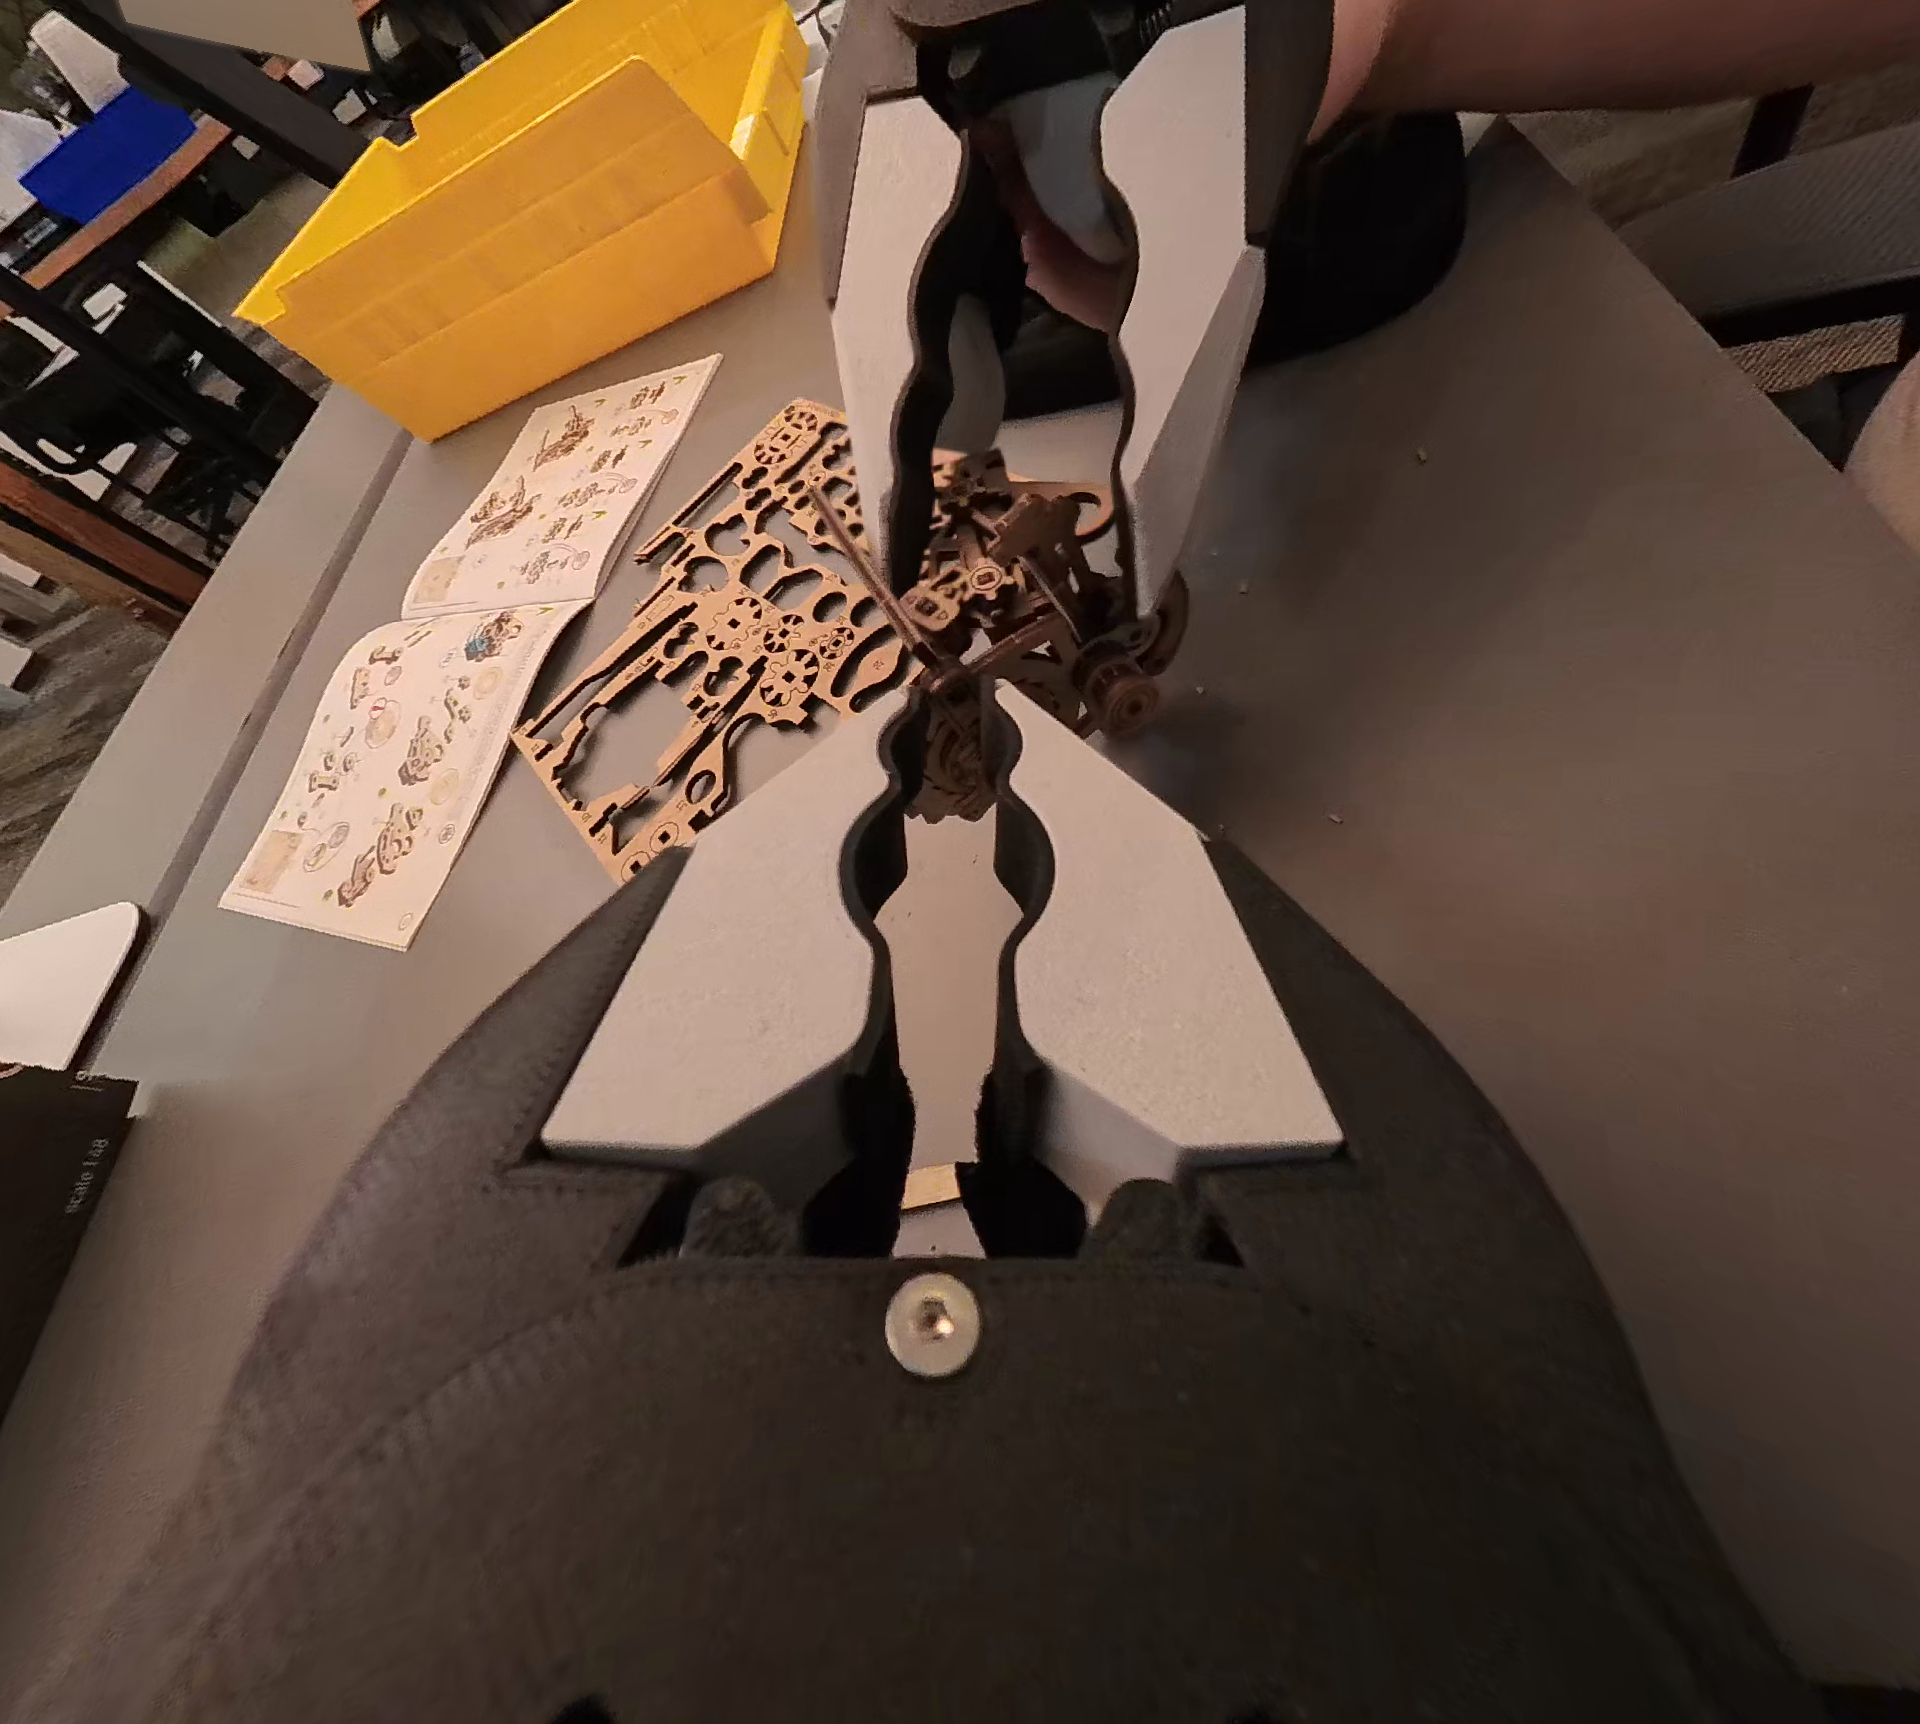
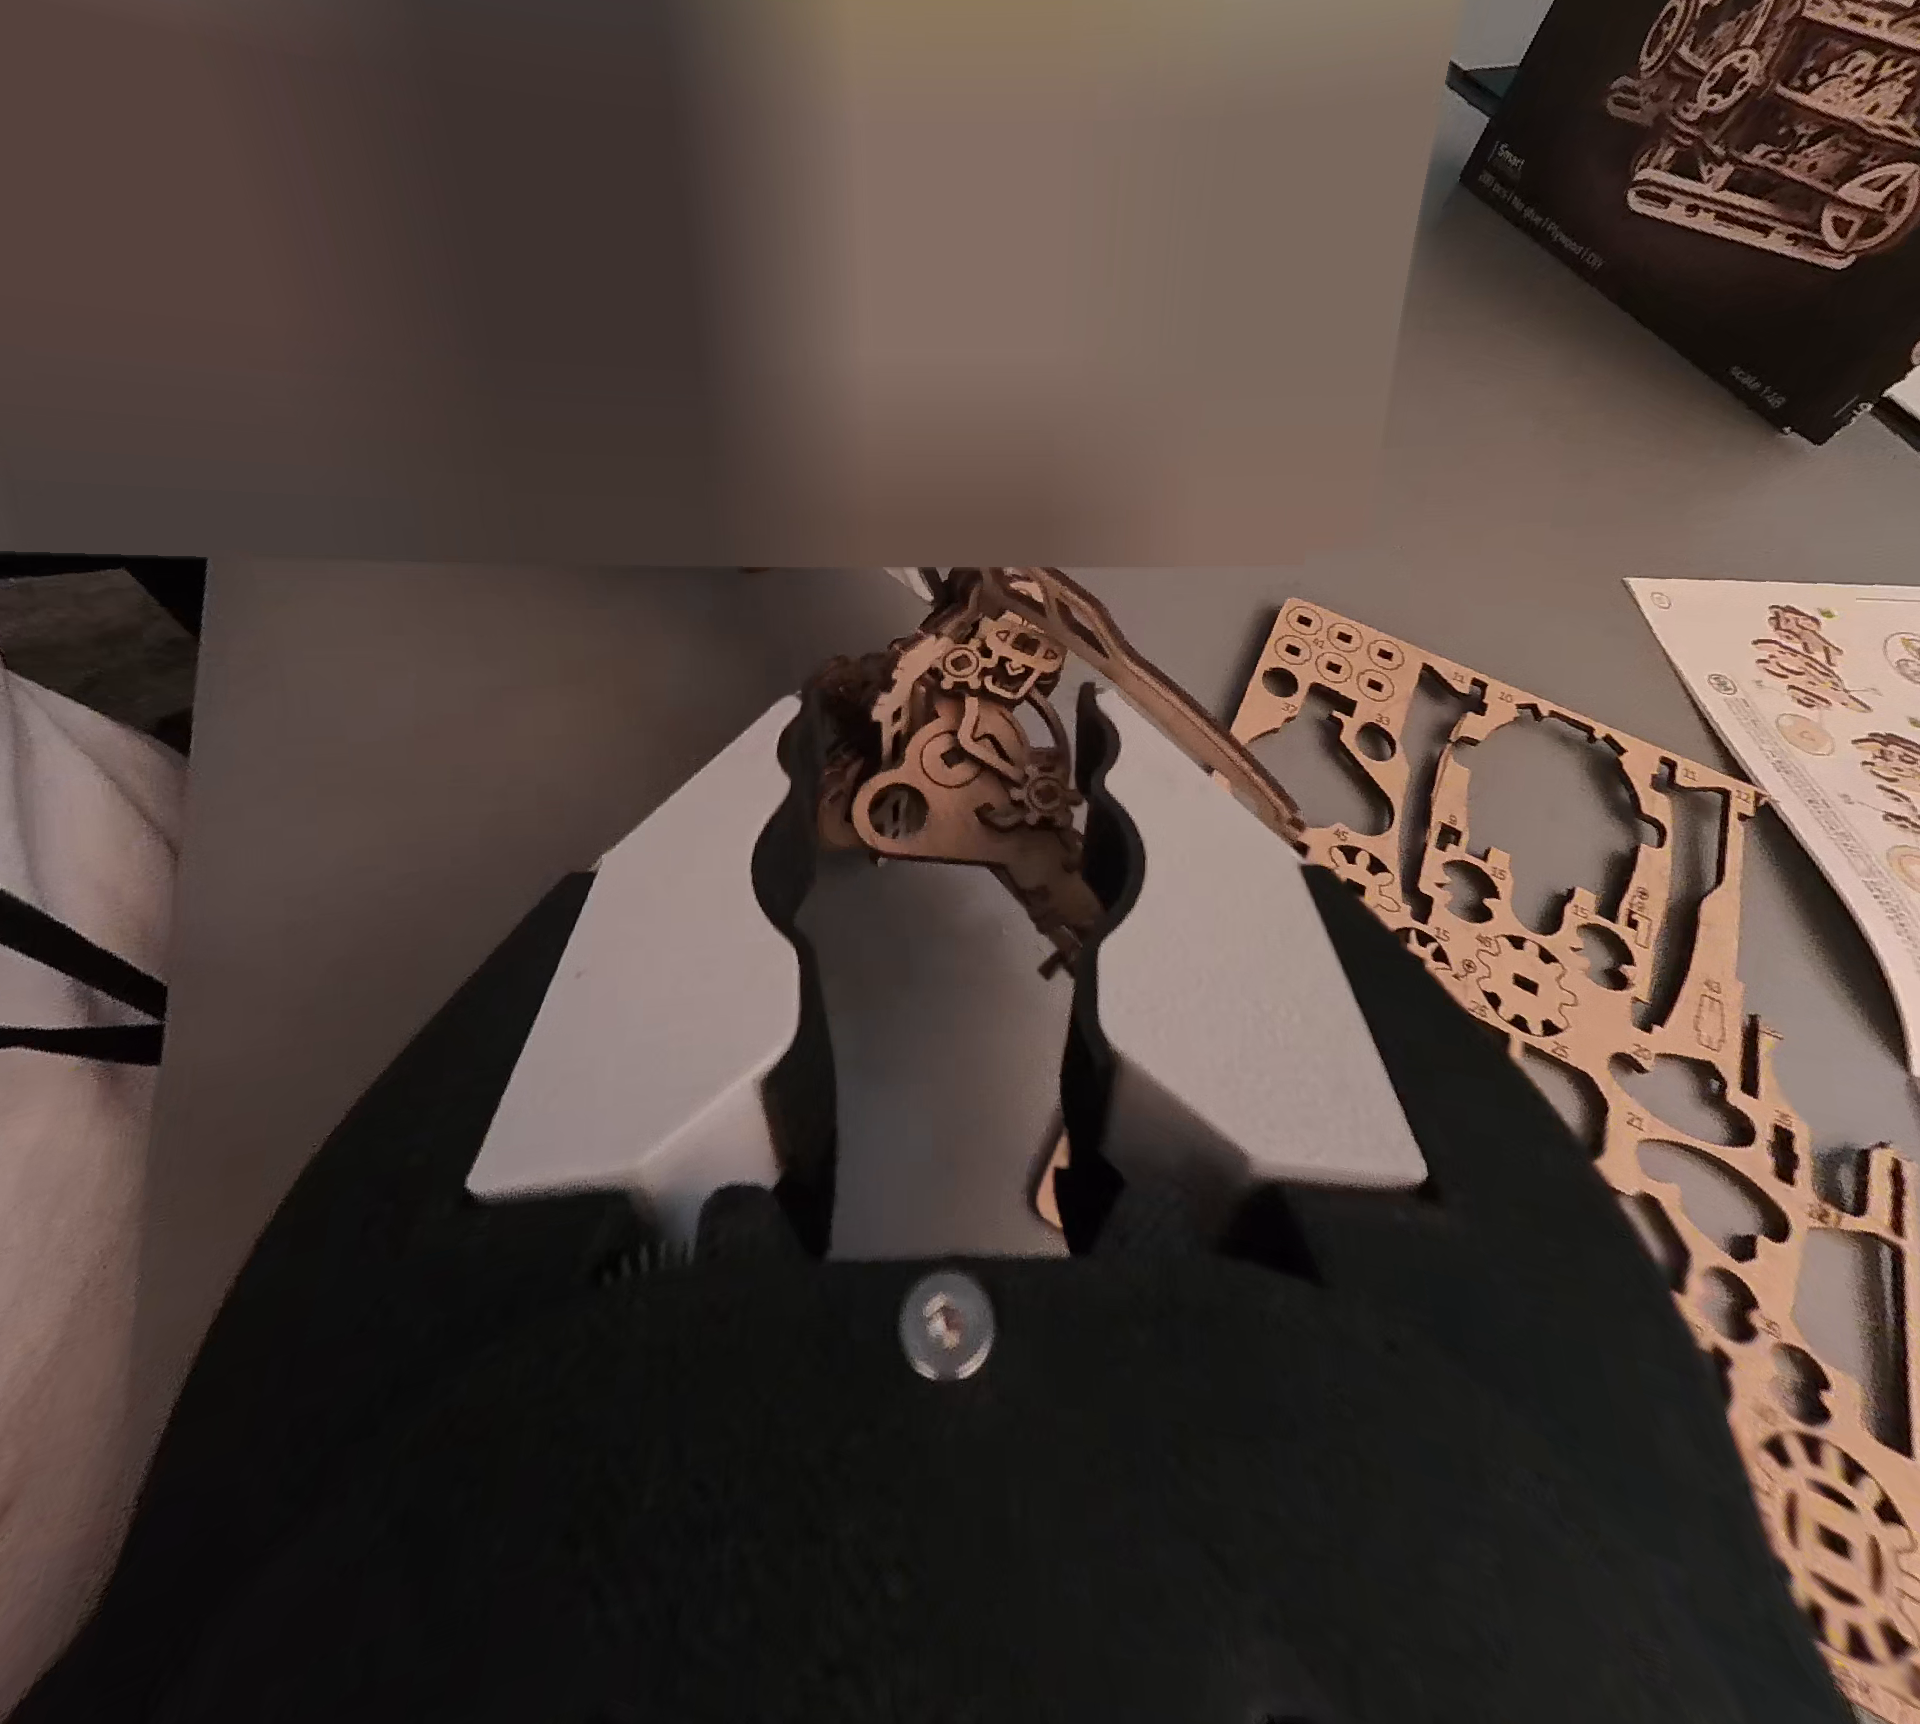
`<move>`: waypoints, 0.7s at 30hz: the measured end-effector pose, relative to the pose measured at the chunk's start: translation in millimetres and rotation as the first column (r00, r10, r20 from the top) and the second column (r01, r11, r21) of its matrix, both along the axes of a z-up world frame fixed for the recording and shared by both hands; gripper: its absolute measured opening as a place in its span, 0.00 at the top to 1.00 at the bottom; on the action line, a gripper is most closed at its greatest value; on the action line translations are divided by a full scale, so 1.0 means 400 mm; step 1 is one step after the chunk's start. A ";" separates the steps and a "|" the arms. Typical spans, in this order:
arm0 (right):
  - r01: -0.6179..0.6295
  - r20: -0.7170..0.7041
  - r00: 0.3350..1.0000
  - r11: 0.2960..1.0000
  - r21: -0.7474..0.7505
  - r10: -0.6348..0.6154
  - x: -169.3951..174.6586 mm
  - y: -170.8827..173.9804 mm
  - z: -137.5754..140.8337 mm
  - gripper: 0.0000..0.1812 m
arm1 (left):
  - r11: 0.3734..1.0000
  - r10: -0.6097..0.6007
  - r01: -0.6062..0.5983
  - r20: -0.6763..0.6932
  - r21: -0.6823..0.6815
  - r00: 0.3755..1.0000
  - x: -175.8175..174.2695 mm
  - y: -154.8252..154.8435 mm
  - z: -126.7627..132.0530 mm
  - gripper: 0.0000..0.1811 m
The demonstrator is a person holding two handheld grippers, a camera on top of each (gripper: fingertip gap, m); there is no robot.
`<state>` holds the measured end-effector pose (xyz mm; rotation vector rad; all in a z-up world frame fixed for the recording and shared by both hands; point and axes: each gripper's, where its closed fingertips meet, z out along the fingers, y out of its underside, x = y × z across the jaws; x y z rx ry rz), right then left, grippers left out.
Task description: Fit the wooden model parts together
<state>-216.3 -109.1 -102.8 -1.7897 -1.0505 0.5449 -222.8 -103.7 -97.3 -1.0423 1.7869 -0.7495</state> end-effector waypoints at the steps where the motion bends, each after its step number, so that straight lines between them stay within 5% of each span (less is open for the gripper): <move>1: 0.003 0.010 1.000 1.000 0.007 -0.003 0.006 0.002 0.000 0.73 | 1.000 -0.006 0.006 0.002 -0.004 1.000 0.000 -0.001 0.000 0.96; 14: -0.054 0.089 0.995 0.998 0.045 0.050 0.071 0.007 -0.003 0.73 | 1.000 -0.012 0.012 -0.006 0.021 1.000 -0.001 0.003 -0.016 1.00; 21: -0.038 0.077 0.996 0.999 0.032 0.036 0.057 0.014 -0.005 0.75 | 0.991 0.037 -0.030 0.049 -0.130 0.998 0.015 -0.009 0.036 0.79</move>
